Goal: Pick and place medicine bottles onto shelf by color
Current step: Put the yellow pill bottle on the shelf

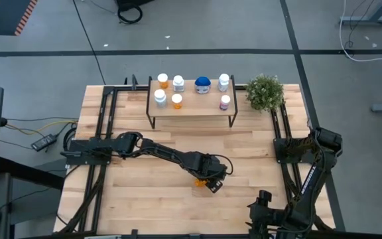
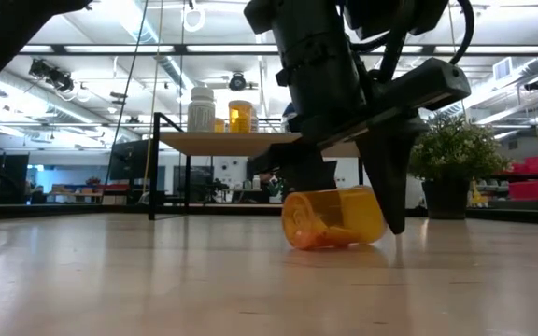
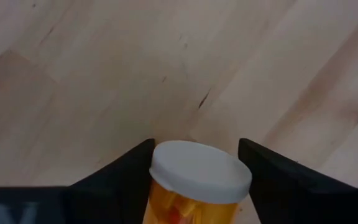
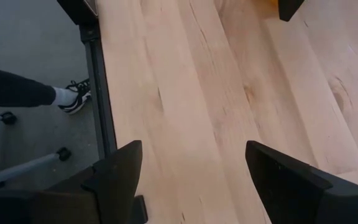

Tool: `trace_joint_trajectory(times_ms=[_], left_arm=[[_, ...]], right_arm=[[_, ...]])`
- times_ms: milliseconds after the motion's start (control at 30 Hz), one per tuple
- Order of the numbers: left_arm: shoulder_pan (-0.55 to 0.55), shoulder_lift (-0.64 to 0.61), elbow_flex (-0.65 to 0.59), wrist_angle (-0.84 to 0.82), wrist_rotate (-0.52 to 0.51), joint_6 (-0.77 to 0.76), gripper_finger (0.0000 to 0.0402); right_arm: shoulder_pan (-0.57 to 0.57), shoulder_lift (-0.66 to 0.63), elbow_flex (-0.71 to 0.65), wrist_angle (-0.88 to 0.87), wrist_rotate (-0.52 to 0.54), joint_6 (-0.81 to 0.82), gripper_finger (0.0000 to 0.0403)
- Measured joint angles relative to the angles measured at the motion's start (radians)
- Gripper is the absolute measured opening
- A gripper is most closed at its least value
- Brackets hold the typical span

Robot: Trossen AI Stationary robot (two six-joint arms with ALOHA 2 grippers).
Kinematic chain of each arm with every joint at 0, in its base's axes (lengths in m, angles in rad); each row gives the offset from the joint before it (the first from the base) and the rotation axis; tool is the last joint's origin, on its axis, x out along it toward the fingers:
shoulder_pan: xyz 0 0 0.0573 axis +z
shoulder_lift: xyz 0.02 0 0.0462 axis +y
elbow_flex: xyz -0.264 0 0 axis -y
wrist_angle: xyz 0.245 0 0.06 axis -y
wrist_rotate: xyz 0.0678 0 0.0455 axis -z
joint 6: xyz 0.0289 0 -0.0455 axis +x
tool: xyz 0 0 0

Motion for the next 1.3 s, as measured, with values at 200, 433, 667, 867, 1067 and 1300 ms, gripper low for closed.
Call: trace_joint_trajectory(times_ms=[200, 433, 667, 867, 1067, 1300], left_arm=[[0.000, -0.002, 0.001, 0.002, -0.001, 0.023, 0.0222], [0.004, -0.003, 0.074, -0.004, 0.007, 0.097, 0.0230], [0.011, -0.005, 0.235, -0.004, -0.014, 0.248, 0.0222], [-0.021, -0.030, 0.325, 0.036, -0.145, 0.398, 0.0228], [-0.075, -0.099, 0.315, 0.076, -0.331, 0.490, 0.0228], [-0.130, -0.139, 0.314, 0.203, -0.454, 0.569, 0.0223]], right_arm=[[0.000, 0.000, 0.000, 0.000, 0.000, 0.000, 0.0293], [0.000, 0.000, 0.000, 0.000, 0.000, 0.001, 0.0294], [0.002, 0.000, 0.000, -0.001, 0.000, -0.016, 0.0293], [0.037, 0.000, 0.000, -0.057, 0.153, -0.021, 0.0293], [0.107, -0.017, 0.000, -0.152, 0.395, 0.117, 0.0293], [0.072, -0.024, 0.000, -0.177, 0.545, 0.151, 0.0293]])
